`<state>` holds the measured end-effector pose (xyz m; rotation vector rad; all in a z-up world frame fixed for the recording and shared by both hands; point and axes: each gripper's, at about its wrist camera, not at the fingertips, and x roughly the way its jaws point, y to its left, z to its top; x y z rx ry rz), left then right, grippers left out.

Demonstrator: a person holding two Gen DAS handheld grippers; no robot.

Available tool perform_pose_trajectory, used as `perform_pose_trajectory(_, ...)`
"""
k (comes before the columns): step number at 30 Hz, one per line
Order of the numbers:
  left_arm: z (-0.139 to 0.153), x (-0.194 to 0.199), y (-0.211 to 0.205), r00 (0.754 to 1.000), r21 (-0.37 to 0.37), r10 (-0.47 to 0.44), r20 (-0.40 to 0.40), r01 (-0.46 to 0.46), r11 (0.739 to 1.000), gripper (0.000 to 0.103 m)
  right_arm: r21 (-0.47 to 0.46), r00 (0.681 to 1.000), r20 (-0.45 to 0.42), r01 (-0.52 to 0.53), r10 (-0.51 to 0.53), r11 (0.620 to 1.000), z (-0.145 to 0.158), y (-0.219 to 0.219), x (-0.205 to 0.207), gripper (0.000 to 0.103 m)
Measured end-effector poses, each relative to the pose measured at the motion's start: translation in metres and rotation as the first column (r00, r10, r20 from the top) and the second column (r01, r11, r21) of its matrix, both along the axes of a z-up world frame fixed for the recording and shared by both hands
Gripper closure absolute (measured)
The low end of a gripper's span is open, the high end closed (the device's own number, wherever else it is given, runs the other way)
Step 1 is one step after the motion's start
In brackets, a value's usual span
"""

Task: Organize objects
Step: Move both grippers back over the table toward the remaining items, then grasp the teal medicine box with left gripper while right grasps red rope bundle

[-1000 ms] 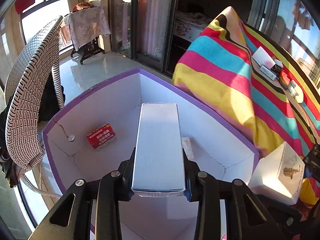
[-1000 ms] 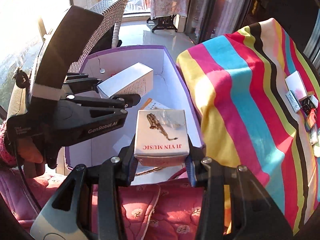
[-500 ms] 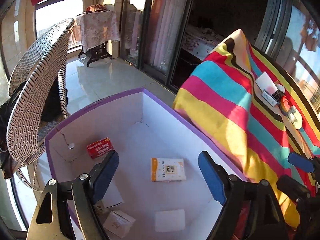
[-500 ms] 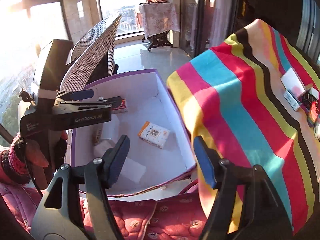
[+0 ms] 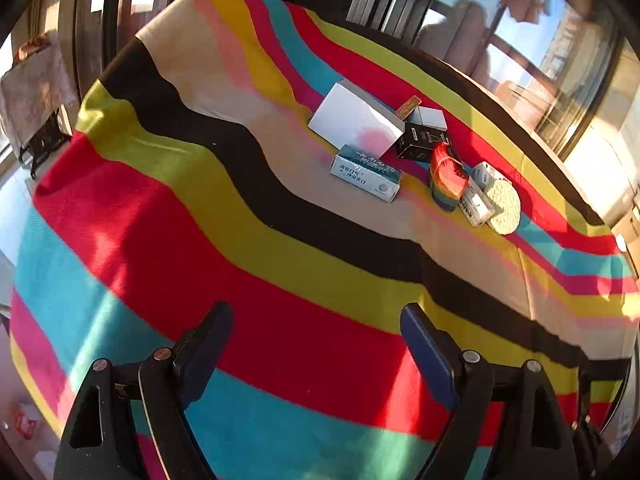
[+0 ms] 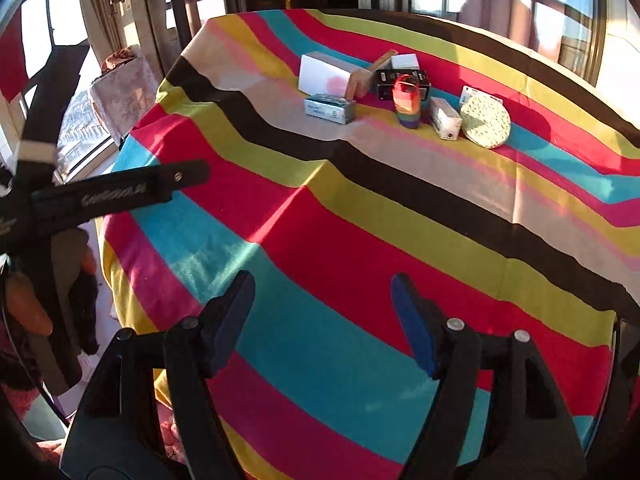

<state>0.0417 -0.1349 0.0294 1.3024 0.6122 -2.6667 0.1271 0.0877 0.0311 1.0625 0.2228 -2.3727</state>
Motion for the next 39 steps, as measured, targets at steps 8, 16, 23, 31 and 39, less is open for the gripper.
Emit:
perform_pose_trajectory(8,-0.008,-0.106,0.007,0.968,0.084,0.251,0.005,-0.251,0.964,0.017,-0.049,0.997,-0.009,0.082,-0.083,0.995,0.0,0.028,-0.021,0.029)
perform_pose_trajectory(16,-0.024,-0.158,0.024,0.935,-0.062,0.341,0.099,-0.336,0.94,0.016,-0.078,0.992,-0.012,0.122,-0.124,0.989,0.002,0.043,-0.036,0.028)
perform_pose_trajectory(23,-0.029,-0.119,0.048,0.997,-0.252,0.066,0.042,-0.053,0.966,0.068,0.003,0.994,-0.068,0.091,-0.091,0.996,-0.001,0.029,-0.077,0.028)
perform_pose_trajectory(31,-0.034,-0.049,0.03,0.983,-0.2,-0.179,-0.029,0.17,0.965,0.068,-0.019,1.0,0.003,0.021,-0.02,1.0,-0.017,-0.033,-0.174,0.028)
perform_pose_trajectory(39,-0.03,-0.056,0.025,0.988,-0.165,-0.15,-0.038,0.142,0.976,0.067,0.083,0.99,0.031,0.138,-0.141,0.987,-0.028,-0.093,-0.275,0.028)
